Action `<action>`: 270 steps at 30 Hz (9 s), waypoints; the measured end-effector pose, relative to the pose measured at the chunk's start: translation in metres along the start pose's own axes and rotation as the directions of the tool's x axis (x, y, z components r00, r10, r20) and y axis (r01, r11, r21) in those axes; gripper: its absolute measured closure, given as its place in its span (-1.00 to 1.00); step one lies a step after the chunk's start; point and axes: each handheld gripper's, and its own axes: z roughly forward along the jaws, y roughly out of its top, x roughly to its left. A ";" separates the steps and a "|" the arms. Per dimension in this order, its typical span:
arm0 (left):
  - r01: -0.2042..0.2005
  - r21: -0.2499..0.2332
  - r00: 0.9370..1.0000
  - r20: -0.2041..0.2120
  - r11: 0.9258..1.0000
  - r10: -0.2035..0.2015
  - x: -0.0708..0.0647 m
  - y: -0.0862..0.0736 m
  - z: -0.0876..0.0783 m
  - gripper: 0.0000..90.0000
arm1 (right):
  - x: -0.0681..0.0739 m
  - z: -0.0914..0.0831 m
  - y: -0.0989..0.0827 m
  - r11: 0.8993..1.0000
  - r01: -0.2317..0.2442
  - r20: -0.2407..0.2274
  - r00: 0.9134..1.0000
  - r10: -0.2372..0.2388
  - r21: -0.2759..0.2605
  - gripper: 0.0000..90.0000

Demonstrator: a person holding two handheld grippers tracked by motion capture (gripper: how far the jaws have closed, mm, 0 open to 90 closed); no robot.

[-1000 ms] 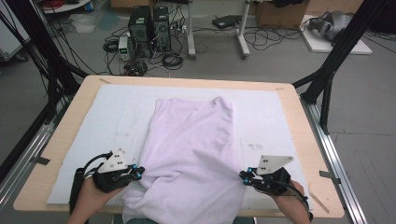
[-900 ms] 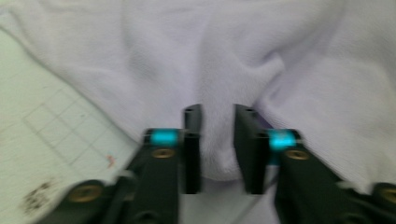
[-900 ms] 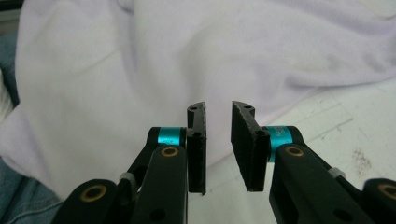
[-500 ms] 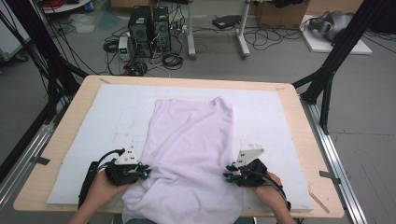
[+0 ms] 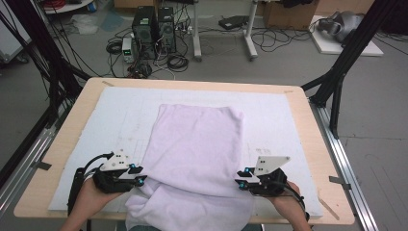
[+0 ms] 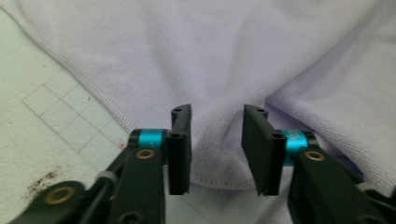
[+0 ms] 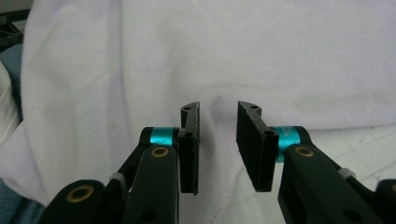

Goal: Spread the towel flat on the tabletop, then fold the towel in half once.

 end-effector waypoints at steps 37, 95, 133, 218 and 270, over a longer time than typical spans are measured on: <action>0.036 -0.003 0.999 -0.031 0.999 -0.036 0.009 -0.006 0.028 0.51 | -0.049 0.058 0.031 0.993 -0.066 0.083 0.995 0.058 0.095 0.91; 0.023 0.021 0.999 -0.027 1.000 -0.023 0.006 -0.008 0.032 0.44 | -0.054 0.022 0.004 0.990 -0.085 0.104 0.992 0.073 0.115 0.94; 0.011 0.037 0.999 0.048 0.999 -0.013 0.009 -0.002 0.033 0.89 | 0.014 0.037 -0.003 0.997 0.063 -0.212 0.976 -0.051 0.051 0.51; 0.025 -0.065 0.998 0.066 0.998 -0.021 -0.006 -0.014 0.007 0.23 | -0.021 0.008 -0.002 0.996 -0.083 -0.070 0.994 0.081 -0.024 0.19; 0.133 -0.140 0.985 -0.093 0.981 -0.147 0.078 0.078 0.024 -0.11 | -0.112 0.007 0.047 0.990 -0.134 0.102 0.986 0.130 0.039 -0.20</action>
